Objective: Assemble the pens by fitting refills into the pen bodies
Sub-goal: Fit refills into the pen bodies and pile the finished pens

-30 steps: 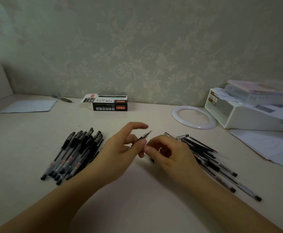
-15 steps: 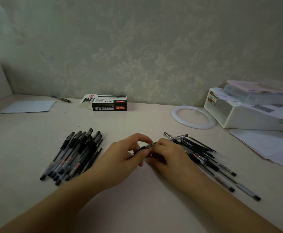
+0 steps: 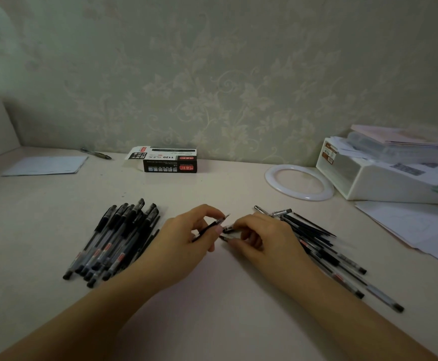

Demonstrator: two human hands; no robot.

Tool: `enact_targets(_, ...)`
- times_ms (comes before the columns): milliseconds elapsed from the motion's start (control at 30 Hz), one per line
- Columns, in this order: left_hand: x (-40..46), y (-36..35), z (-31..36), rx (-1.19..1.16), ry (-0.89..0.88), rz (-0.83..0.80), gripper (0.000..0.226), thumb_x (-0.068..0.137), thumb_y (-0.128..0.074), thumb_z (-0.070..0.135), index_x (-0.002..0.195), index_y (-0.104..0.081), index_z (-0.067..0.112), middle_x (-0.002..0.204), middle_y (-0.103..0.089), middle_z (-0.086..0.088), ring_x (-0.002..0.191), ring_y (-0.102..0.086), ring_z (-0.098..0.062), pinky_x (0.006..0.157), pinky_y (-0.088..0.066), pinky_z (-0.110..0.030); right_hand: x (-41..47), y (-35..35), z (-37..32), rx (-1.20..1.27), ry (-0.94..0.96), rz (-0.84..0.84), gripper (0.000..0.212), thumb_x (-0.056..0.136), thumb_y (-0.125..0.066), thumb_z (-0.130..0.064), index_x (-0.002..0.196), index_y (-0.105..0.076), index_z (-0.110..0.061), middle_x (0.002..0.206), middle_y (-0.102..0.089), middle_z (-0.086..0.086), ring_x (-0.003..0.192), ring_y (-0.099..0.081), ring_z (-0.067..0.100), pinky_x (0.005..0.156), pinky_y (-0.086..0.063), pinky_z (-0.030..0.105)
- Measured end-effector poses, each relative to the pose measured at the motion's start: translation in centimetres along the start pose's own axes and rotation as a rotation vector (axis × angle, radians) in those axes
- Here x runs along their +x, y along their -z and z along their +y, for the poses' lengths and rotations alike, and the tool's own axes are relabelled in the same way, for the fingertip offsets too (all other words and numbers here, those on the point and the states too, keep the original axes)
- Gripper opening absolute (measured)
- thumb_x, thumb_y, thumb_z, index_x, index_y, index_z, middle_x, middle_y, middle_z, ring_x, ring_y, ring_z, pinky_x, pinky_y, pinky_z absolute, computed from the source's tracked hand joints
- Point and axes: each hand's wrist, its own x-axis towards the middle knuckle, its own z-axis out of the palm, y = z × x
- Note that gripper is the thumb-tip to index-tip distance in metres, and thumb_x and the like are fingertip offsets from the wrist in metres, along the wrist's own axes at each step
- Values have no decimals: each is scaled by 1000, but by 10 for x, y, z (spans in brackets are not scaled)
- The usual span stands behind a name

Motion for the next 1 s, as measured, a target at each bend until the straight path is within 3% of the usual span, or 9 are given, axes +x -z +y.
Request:
enact_targets(200, 0, 0, -1, 11, 10, -6, 15, 94, -53, 36, 106, -57, 44, 74, -66, 11, 68, -67, -19, 70, -56, -45, 0, 1, 0, -10, -5, -32, 20, 88, -71, -26, 106, -71, -20, 87, -59, -10, 75, -54, -2, 71, -42, 10)
enact_targets(300, 0, -1, -2, 1, 14, -2, 14, 94, -54, 37, 105, -57, 45, 74, -66, 10, 69, -67, -15, 70, -56, -45, 1, 3, -5, 23, -8, 66, 16, 87, -72, -18, 102, -71, -18, 85, -61, -10, 75, -56, 0, 70, -43, 9)
enact_targets(367, 1, -1, -1, -27, 13, 16, 13, 92, -57, 37, 102, -58, 45, 73, -66, 9, 68, -66, -17, 70, -56, -47, 2, 4, -9, 240, -71, 154, 15, 85, -74, -15, 100, -72, -18, 82, -66, -8, 76, -63, 6, 71, -50, 14)
enact_targets(500, -1, -1, 4, -110, -18, -5, 10, 88, -61, 40, 98, -65, 39, 73, -67, 6, 68, -66, -23, 69, -56, -49, 2, 2, -18, 822, -180, 88, 16, 92, -63, -3, 102, -72, -11, 82, -73, -1, 75, -68, 6, 71, -52, 17)
enact_targets(567, -1, -1, 7, -169, -29, -30, 7, 90, -62, 33, 95, -68, 34, 73, -67, 6, 62, -63, -17, 62, -53, -39, 1, 1, -18, 934, -194, 66, 16, 94, -59, 0, 103, -70, -7, 82, -73, 3, 76, -68, 7, 72, -51, 16)
enact_targets(633, -2, -2, 7, -213, -32, -45, 9, 91, -62, 26, 92, -70, 31, 71, -67, 8, 55, -57, -3, 53, -44, -19, 1, 0, -18, 968, -195, 61, 17, 94, -58, 0, 104, -70, -6, 83, -73, 5, 79, -68, 9, 73, -51, 17)
enact_targets(700, -1, -1, 8, -241, -16, -61, 9, 91, -62, 23, 91, -70, 27, 69, -66, 7, 52, -52, 3, 50, -38, -10, 1, 0, -17, 978, -196, 56, 17, 94, -57, 0, 104, -70, -7, 84, -73, 6, 80, -67, 13, 74, -51, 19)
enact_targets(867, 0, -1, 7, -252, 18, -72, 9, 91, -62, 18, 90, -70, 22, 70, -68, 7, 53, -53, 7, 49, -38, -7, 0, 1, -21, 944, -196, 56, 21, 92, -59, 4, 104, -70, -10, 88, -74, 7, 83, -70, 15, 76, -54, 21)
enact_targets(1000, 1, 1, 6, -215, 16, -50, 9, 92, -61, 22, 89, -70, 22, 71, -68, 7, 54, -54, 9, 50, -38, -4, 1, 3, -22, 775, -200, 86, 26, 86, -71, -4, 100, -71, -26, 98, -69, 7, 83, -71, 21, 77, -58, 26)
